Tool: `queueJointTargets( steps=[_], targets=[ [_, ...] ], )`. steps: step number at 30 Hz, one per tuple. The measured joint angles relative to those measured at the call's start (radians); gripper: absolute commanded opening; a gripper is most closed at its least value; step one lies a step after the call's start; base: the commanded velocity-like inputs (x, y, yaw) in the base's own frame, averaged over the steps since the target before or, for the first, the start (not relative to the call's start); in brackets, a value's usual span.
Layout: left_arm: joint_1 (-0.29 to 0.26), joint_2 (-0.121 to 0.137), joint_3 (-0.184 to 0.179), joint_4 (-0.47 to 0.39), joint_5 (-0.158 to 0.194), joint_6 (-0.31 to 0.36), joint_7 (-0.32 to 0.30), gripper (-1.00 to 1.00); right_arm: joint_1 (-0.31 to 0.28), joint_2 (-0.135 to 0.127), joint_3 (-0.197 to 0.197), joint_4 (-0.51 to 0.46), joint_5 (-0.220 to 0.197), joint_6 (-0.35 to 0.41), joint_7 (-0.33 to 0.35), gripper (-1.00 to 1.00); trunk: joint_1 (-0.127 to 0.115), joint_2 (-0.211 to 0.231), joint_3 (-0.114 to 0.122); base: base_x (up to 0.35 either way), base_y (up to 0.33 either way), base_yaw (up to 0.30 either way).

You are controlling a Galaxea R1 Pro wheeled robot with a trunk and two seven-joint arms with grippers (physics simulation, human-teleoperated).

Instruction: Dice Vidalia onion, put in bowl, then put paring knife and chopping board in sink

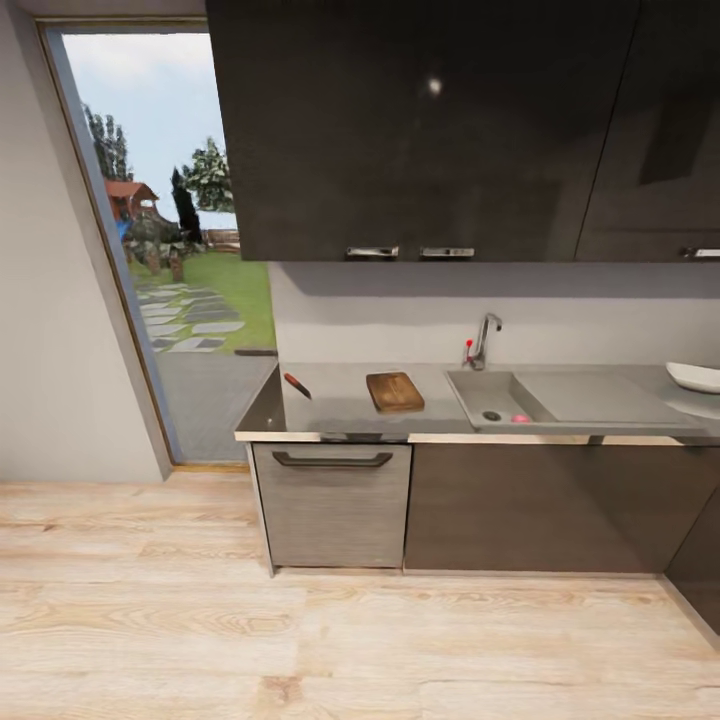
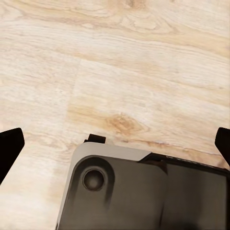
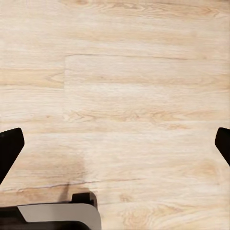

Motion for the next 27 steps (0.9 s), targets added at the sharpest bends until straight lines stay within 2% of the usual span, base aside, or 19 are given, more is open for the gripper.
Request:
queueJointTargets(
  steps=[22, 27],
  targets=[
    [0.000, -0.001, 0.000, -0.001, 0.000, 0.001, 0.000, 1.00, 0.000, 0.000, 0.000, -0.002, 0.000, 0.001, 0.001, 1.00, -0.084, 0.153, 0.068, 0.000, 0.000, 0.000],
    [0.000, 0.000, 0.000, -0.001, 0.000, 0.001, 0.000, 1.00, 0.000, 0.000, 0.000, -0.002, 0.000, 0.001, 0.000, 1.00, -0.084, 0.154, 0.068, 0.000, 0.000, 0.000]
  ],
)
